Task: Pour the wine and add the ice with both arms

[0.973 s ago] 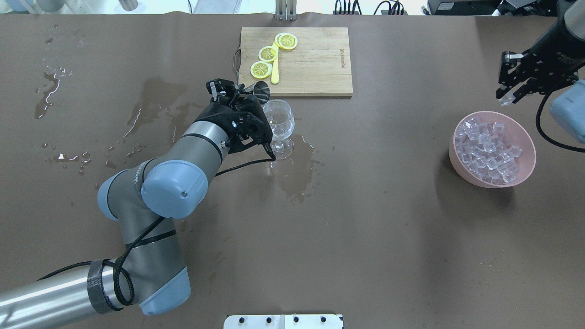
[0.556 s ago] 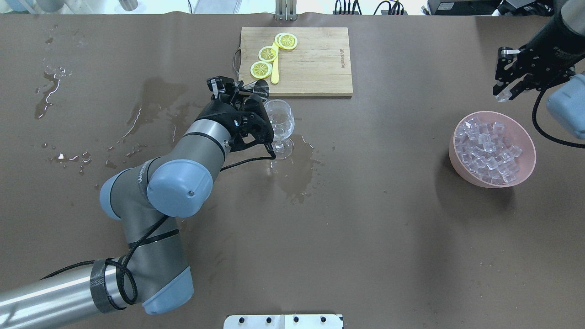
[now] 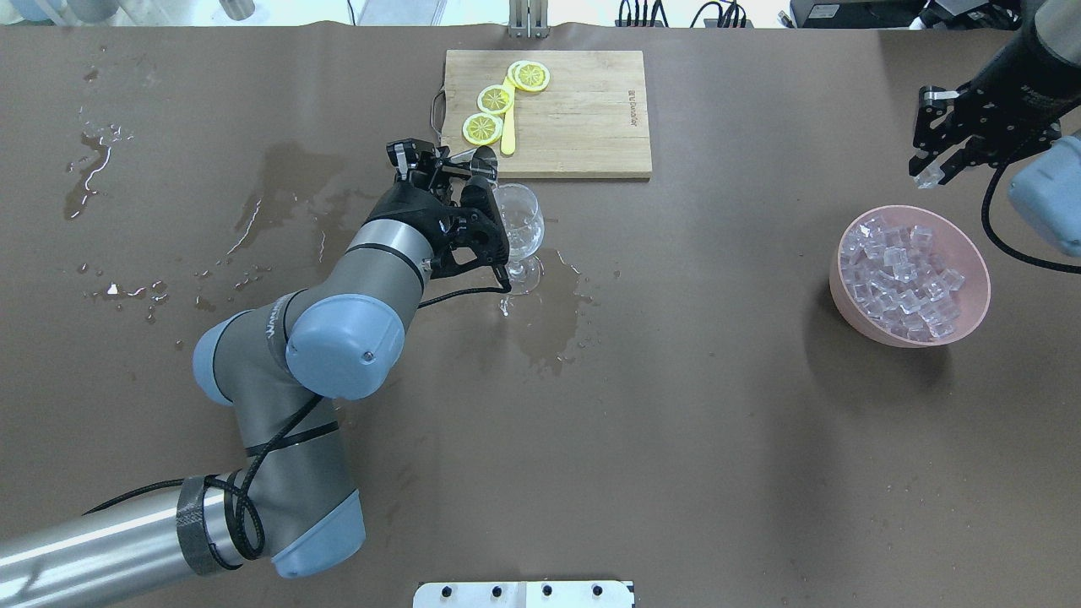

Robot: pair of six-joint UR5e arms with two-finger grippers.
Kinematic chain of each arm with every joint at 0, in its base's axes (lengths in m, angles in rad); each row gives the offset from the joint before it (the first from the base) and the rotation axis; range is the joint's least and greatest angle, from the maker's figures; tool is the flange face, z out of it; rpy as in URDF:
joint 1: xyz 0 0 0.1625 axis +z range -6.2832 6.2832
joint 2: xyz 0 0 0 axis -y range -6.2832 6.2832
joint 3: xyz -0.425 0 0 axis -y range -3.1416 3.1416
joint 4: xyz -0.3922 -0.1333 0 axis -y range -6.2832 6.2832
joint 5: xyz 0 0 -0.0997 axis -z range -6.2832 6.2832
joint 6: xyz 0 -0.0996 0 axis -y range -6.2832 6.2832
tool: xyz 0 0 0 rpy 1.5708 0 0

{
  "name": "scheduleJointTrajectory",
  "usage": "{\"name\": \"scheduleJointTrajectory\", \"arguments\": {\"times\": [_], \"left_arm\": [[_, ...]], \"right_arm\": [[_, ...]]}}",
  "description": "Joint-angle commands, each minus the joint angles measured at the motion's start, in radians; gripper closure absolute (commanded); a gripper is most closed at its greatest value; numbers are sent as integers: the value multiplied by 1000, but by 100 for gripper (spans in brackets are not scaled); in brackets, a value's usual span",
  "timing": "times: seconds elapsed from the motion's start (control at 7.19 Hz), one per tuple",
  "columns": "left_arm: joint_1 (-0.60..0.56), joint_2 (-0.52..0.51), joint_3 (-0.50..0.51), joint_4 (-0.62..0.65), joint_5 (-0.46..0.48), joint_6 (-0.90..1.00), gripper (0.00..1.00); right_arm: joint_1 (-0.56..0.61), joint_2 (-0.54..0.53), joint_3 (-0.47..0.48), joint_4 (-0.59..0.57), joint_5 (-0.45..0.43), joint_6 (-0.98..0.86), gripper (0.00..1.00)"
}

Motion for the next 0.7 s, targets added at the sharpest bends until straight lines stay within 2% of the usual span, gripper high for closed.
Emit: {"name": "scheduleJointTrajectory", "arguments": {"times": [0.0,0.56], "left_arm": [[7,-5,6,-1,26,48,100],[7,-20,9,38,43,56,100]], "right_arm": [[0,0,0,0,0,0,85],[-2,8,0,-14,0,0,85]]}}
